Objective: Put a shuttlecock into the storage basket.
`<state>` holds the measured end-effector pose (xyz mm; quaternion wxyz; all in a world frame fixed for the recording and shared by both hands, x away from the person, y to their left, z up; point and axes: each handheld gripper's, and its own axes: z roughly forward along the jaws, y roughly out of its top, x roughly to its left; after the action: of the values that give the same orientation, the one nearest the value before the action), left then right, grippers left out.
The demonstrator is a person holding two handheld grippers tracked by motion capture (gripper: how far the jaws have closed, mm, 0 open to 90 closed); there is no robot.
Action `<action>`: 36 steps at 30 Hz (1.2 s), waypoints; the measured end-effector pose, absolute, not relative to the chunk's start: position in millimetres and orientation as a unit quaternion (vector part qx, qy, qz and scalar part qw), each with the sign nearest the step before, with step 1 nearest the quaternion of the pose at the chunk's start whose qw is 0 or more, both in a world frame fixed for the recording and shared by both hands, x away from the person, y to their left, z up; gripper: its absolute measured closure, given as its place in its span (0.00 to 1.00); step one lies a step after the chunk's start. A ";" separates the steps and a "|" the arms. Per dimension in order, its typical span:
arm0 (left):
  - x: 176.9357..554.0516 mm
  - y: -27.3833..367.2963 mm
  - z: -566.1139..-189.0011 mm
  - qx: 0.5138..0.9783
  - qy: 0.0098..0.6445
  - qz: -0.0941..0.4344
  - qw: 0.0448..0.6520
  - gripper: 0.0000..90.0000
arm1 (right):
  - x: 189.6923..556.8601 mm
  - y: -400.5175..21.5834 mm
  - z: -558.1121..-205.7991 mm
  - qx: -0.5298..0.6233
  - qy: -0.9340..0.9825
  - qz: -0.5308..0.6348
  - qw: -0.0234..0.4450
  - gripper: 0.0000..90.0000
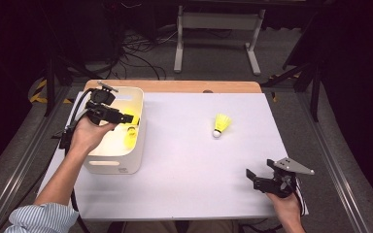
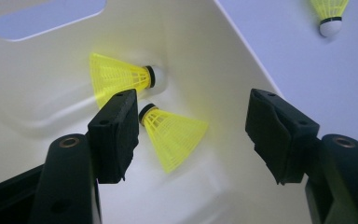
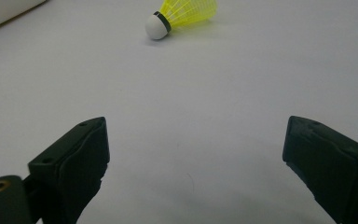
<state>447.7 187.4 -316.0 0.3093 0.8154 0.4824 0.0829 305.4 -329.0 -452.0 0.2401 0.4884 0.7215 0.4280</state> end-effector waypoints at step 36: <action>439.7 144.6 -299.2 0.842 0.420 0.082 0.327 0.38 | 304.8 -326.3 -451.4 0.485 0.724 0.428 0.239 0.09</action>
<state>439.7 144.6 -299.2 0.3274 0.8423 0.4202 0.0816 304.8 -326.3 -451.4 0.2386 0.4852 0.7240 0.4284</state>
